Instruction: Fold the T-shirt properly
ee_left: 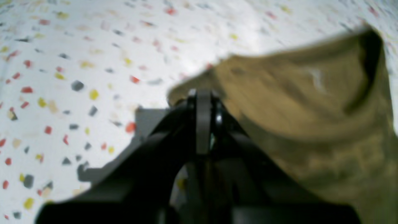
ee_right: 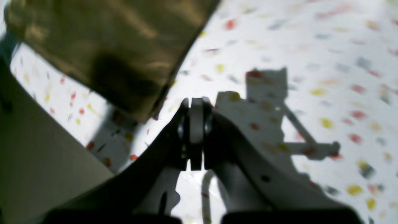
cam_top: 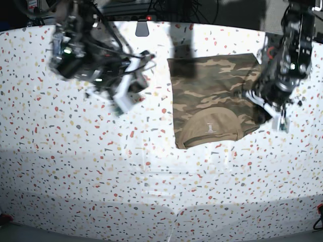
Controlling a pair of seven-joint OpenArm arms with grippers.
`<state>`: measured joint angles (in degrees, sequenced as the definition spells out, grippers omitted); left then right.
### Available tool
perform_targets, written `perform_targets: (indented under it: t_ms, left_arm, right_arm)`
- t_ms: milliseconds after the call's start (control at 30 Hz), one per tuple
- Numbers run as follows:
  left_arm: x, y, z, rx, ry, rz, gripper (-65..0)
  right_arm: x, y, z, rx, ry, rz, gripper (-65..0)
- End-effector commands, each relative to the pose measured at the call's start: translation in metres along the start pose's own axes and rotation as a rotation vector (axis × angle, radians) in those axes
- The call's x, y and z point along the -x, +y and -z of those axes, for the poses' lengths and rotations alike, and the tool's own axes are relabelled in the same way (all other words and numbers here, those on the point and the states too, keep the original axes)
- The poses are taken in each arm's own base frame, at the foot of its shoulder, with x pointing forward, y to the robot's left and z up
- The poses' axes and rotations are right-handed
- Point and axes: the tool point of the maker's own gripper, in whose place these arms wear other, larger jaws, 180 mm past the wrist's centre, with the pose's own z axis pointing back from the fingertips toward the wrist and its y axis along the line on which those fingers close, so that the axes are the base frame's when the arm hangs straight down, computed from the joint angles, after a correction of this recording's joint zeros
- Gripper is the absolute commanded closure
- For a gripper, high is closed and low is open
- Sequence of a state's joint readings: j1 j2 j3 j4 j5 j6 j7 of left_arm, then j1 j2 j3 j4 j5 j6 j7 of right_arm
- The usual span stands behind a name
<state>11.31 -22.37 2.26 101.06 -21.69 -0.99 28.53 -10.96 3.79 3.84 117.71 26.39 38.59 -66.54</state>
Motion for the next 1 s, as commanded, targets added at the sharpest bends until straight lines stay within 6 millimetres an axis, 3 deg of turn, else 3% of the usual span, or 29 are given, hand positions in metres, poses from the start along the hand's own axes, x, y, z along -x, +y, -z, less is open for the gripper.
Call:
perform_targets:
  t_ms: [0,100,200,333,500,767,967]
  left_arm:
    - [-0.018,0.004,-0.007,-0.008,-0.063,0.017,0.0]
    - [-0.010,0.001,-0.025,0.001,-0.060,-0.019,0.0]
    - [-0.002,0.011,-0.045,-0.015,-0.055,-0.085,0.0]
    - [0.017,0.035,-0.075,-0.071,-0.018,-0.136,0.0]
    - [0.055,0.042,-0.114,-0.020,0.073,-0.182,0.0]
    - [0.119,0.049,-0.187,-0.036,0.253,-0.209,0.0]
    - [0.145,0.043,-0.234,-0.008,0.347,-0.207,0.0]
  right_arm:
    - [-0.009,-0.002,-0.010,0.006,-0.051,0.012,0.0]
    - [0.002,-0.016,-0.031,0.060,-0.071,0.074,0.0]
    - [0.021,-0.021,-0.050,0.098,-0.059,0.114,0.0]
    - [0.056,-0.027,-0.072,0.165,0.011,0.171,0.0]
    - [0.103,-0.025,-0.097,0.221,0.133,0.243,0.0]
    - [0.153,0.015,-0.133,0.142,0.247,0.401,0.0]
    - [0.193,0.051,-0.160,0.101,0.380,0.490,0.0]
